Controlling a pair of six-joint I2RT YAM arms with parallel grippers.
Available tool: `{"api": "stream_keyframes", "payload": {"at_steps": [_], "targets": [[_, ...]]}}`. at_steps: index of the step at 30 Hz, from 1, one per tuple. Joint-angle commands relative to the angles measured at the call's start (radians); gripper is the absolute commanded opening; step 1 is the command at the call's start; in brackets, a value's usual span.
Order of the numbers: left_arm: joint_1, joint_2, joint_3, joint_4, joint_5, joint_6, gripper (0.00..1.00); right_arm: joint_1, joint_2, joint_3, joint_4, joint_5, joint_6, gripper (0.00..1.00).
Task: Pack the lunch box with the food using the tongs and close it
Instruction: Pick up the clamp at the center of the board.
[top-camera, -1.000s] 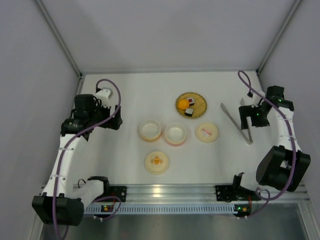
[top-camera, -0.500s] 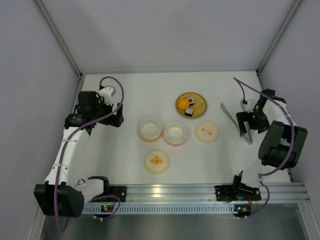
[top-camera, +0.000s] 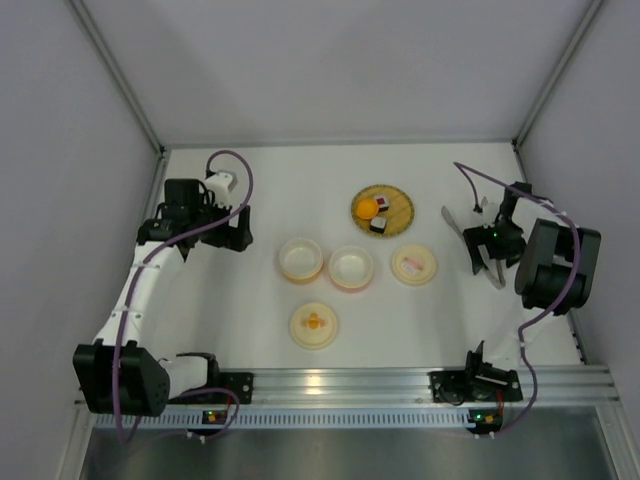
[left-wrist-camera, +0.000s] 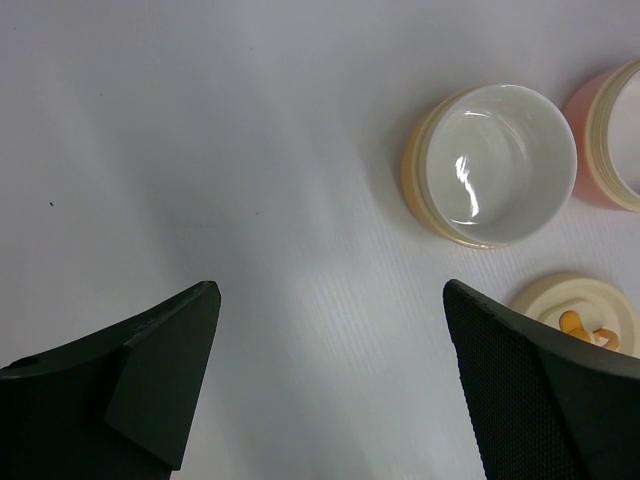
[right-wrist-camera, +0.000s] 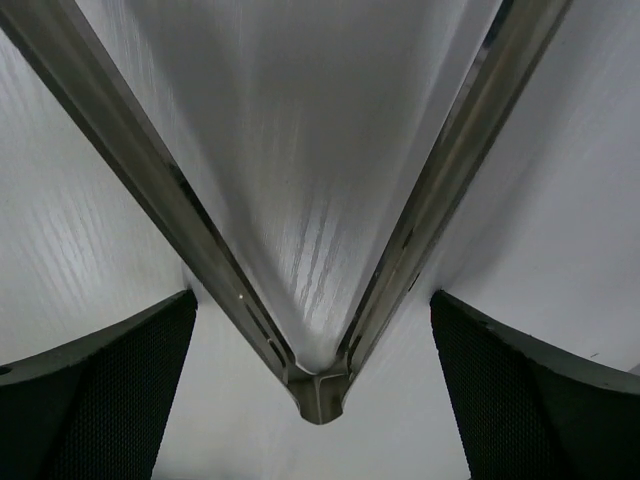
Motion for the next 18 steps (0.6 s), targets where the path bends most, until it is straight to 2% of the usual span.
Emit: {"api": "stream_keyframes", "payload": {"at_steps": [1,13,18], "targets": [[0.004,0.003,0.050,0.050,0.047,-0.004,0.98,0.034,0.035,0.057,0.101,-0.007,0.018,0.99],[0.004,0.029,0.047,0.074,0.039,-0.009,0.98,0.102,0.133,0.142,0.152,-0.036,0.065,1.00],[0.004,0.038,0.045,0.079,0.047,-0.012,0.98,0.106,0.169,0.171,0.143,-0.041,0.073,0.96]]}}
